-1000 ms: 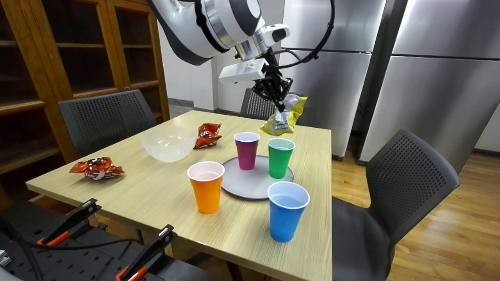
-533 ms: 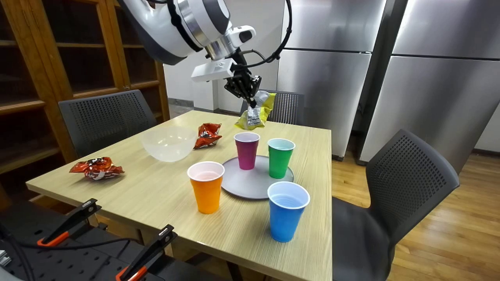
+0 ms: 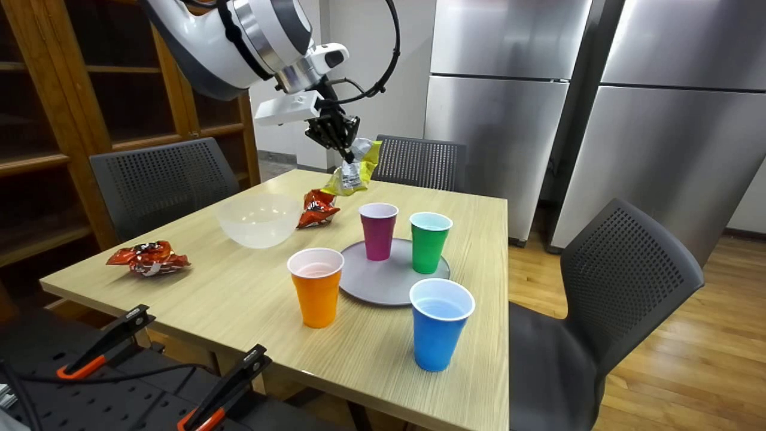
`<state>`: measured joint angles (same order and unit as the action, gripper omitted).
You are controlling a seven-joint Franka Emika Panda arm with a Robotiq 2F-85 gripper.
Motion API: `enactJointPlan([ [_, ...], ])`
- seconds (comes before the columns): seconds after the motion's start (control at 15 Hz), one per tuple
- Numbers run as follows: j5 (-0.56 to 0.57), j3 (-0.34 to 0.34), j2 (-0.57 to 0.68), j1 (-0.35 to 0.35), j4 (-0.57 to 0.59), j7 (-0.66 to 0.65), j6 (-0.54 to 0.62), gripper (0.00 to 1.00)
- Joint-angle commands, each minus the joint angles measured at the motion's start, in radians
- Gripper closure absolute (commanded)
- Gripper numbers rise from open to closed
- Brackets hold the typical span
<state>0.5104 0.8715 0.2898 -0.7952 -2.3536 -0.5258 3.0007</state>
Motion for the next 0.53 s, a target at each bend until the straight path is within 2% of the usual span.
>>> enactJointPlan([
  [0.0, 0.014, 0.005, -0.033, -0.065, -0.021, -0.025, -0.019, 1.0],
  [0.47, -0.003, -0.019, -0.025, -0.161, -0.032, -0.023, -0.033, 1.0],
])
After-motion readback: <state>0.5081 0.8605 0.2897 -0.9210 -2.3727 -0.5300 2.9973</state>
